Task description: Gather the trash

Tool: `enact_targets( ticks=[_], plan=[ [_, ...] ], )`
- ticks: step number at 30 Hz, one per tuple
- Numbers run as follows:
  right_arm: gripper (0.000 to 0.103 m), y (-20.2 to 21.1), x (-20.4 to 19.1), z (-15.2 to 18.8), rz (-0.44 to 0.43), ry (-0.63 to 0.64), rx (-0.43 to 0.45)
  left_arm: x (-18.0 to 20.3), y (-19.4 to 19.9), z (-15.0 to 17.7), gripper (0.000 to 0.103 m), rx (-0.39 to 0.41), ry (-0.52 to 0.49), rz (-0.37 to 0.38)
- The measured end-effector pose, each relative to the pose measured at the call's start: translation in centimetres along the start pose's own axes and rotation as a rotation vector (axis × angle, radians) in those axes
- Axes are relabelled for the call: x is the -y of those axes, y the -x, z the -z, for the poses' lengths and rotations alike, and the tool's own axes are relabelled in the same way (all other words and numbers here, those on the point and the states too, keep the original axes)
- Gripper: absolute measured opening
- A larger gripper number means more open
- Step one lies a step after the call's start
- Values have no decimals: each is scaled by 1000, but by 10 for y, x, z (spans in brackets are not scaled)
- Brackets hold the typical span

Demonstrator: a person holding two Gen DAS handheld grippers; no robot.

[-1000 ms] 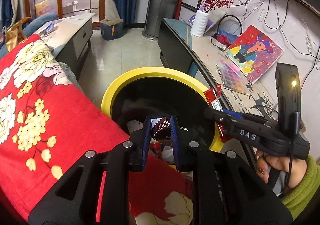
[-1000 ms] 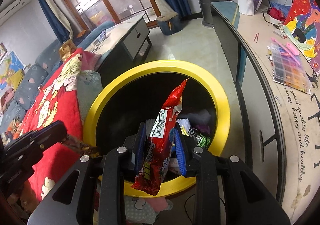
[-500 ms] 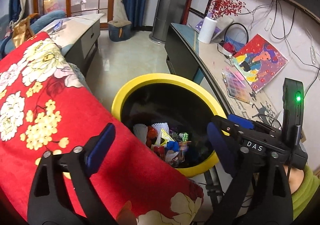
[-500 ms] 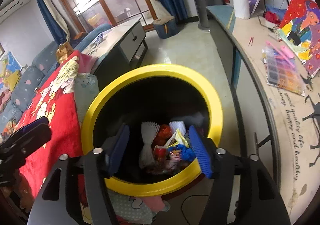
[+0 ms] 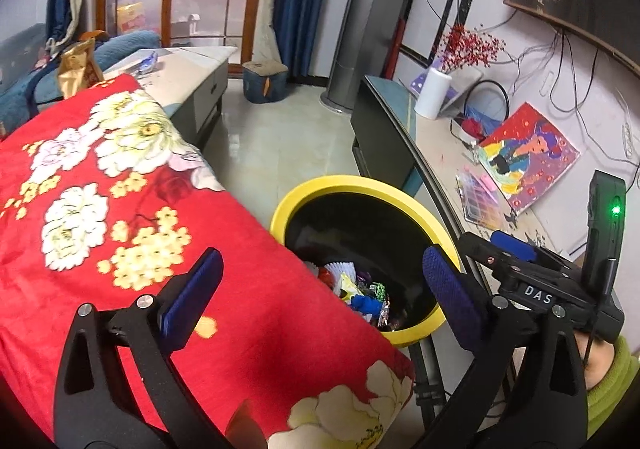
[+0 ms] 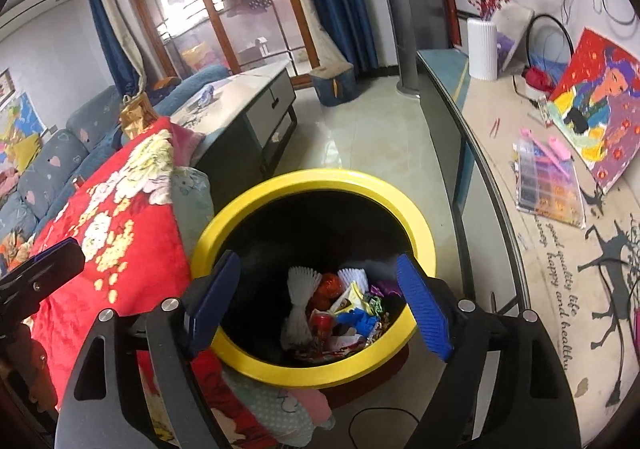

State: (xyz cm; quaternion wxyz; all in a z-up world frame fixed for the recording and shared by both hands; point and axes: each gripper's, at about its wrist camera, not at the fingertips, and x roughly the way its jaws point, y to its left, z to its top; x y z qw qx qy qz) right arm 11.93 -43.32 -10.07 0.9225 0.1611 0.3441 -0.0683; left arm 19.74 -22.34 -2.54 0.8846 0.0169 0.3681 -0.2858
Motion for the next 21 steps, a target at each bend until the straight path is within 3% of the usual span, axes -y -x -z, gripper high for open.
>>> enact_targets(
  ticks=[3, 21],
  plan=[
    [87, 12, -13, -2, -5, 25, 29, -8, 14, 2, 92, 22, 11, -10],
    [95, 53, -107, 14, -111, 191, 80, -58, 97, 26, 92, 133, 89, -86]
  ],
)
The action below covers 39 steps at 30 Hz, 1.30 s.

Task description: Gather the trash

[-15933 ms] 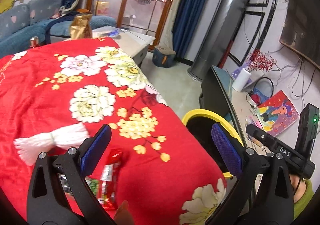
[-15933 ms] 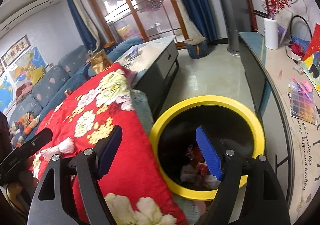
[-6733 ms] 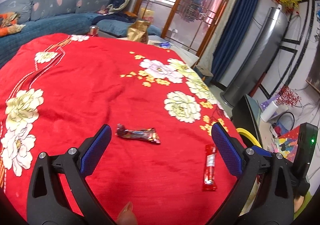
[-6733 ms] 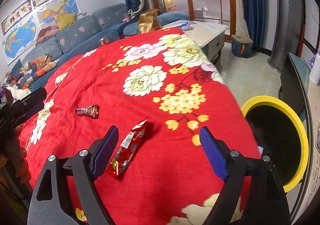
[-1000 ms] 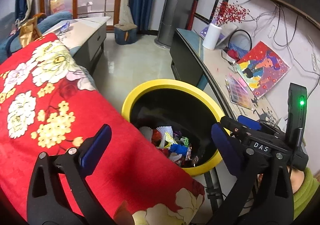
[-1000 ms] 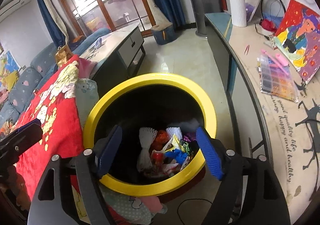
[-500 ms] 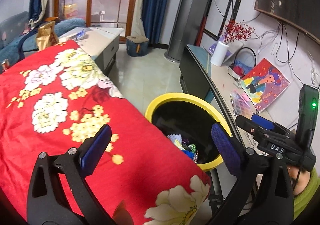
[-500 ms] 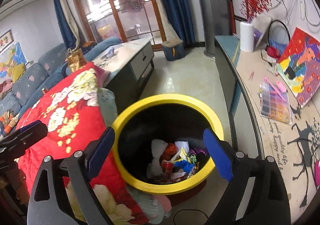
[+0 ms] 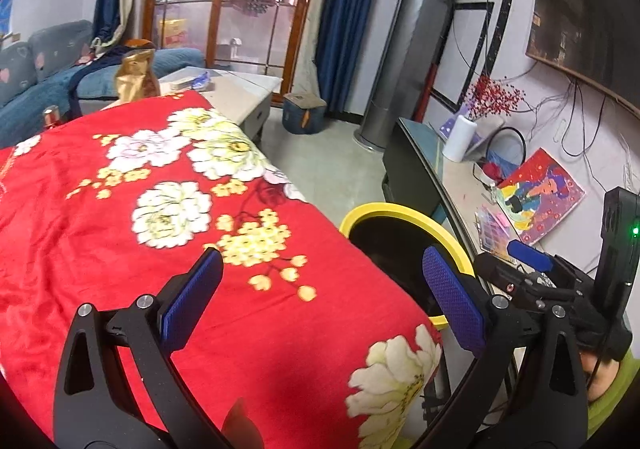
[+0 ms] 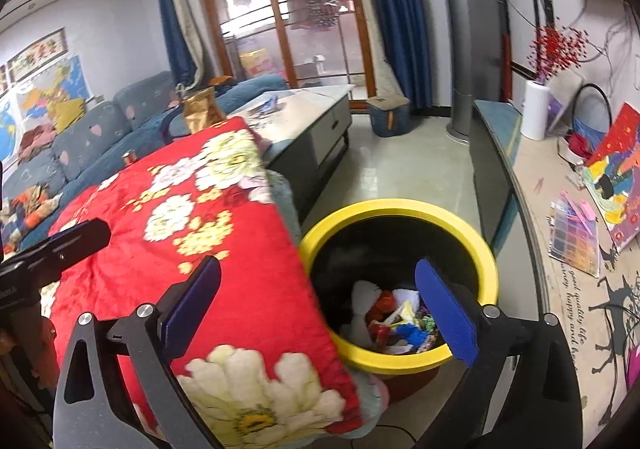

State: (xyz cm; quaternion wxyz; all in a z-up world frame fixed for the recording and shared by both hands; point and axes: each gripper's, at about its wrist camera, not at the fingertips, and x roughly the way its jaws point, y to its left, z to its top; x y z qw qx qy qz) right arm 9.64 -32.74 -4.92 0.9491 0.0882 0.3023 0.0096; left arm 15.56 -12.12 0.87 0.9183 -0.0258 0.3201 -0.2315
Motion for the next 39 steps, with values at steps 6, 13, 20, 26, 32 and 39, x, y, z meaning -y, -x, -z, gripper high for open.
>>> enact_targets(
  ticks=[6, 13, 20, 26, 32, 39],
  plan=[
    [96, 2, -34, 8, -50, 55, 2, -19, 24, 10, 92, 33, 21, -40],
    [96, 9, -64, 19, -107, 97, 21, -41, 56, 30, 92, 89, 53, -103],
    [96, 21, -86, 34, -135, 132, 61, -52, 83, 49, 92, 124, 59, -189],
    [96, 44, -102, 48, -155, 165, 180, -57, 104, 63, 92, 192, 76, -234],
    [96, 62, -113, 59, -132, 211, 309, -58, 119, 76, 92, 246, 74, -271],
    [96, 68, -114, 67, -66, 237, 416, -54, 125, 87, 92, 290, 52, -312]
  ],
)
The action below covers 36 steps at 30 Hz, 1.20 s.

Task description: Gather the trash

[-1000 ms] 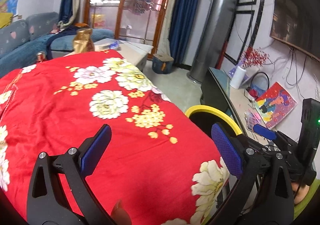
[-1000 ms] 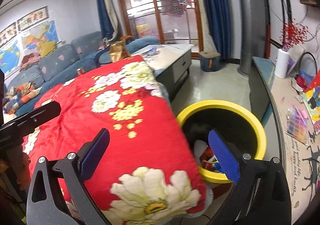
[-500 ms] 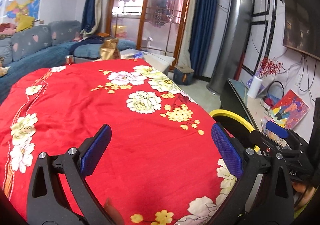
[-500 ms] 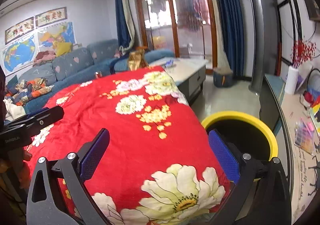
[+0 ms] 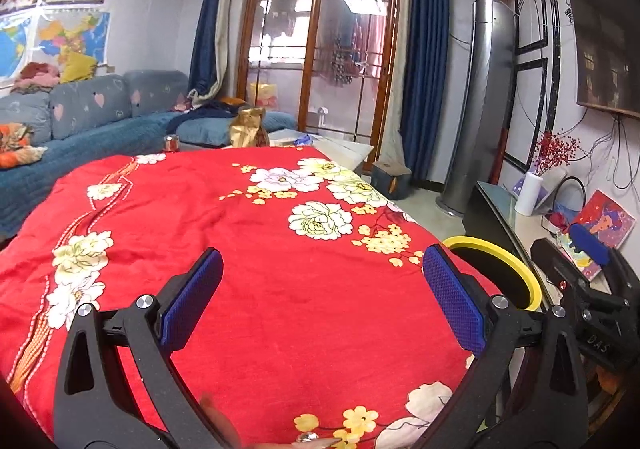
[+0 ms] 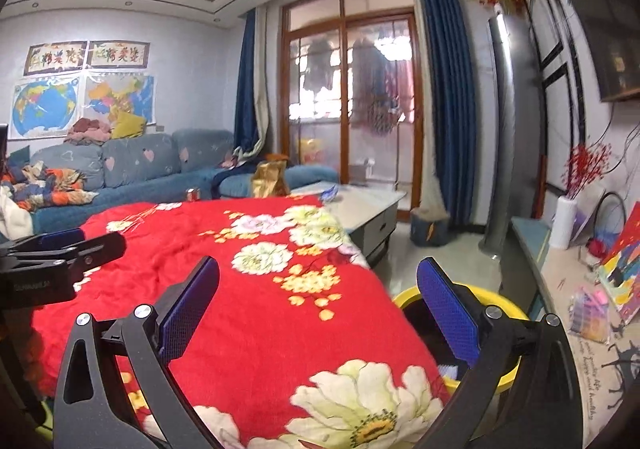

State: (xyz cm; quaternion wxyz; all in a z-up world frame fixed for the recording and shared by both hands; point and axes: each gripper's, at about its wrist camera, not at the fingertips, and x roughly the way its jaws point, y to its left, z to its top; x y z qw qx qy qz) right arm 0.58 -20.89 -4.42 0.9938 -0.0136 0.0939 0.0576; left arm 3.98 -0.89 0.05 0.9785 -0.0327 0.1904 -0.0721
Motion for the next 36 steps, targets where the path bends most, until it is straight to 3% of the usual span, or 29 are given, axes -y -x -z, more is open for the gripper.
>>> enact_targets(
  ticks=[6, 36],
  plan=[
    [96, -2, 6, 7, 57, 2, 26, 6, 1, 4, 92, 19, -10, 8],
    [96, -6, 8, 14, 60, -27, -4, 7, -1, 8, 92, -6, 8, 9]
  ],
)
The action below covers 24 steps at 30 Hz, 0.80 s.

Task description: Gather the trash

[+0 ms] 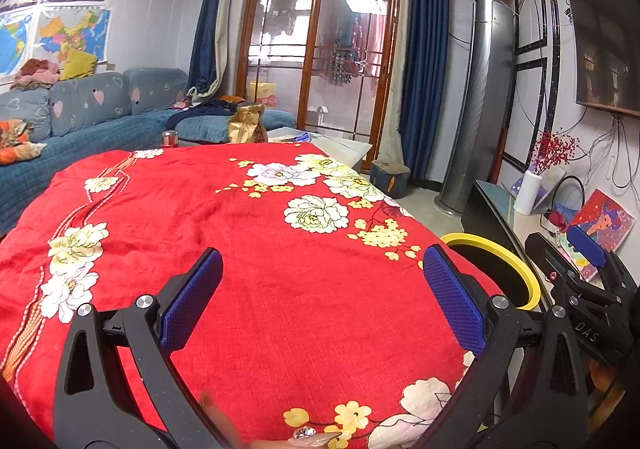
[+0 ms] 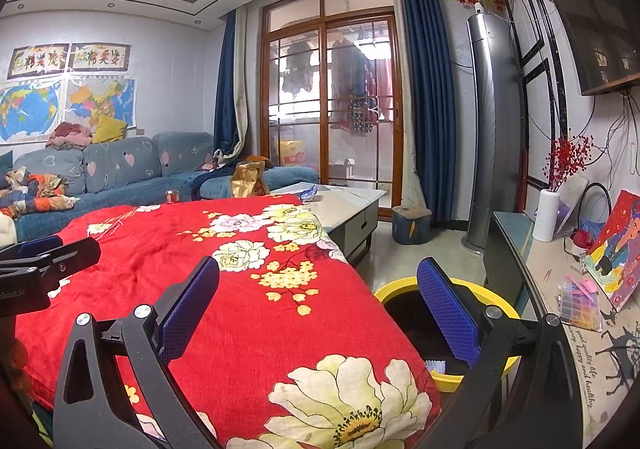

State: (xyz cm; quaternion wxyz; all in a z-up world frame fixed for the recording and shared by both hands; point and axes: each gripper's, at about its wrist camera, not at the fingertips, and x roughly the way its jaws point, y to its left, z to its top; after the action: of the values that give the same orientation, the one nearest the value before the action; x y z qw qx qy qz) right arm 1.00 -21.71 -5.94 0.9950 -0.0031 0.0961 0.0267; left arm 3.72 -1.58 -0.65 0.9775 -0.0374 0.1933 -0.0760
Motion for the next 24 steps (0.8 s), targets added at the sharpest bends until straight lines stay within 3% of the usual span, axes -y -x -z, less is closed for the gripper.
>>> enact_targets(
  ticks=[24],
  plan=[
    [96, 0, 1, -1, 1, -2, -2, 1, 1, 2, 92, -8, -3, -3]
  ],
)
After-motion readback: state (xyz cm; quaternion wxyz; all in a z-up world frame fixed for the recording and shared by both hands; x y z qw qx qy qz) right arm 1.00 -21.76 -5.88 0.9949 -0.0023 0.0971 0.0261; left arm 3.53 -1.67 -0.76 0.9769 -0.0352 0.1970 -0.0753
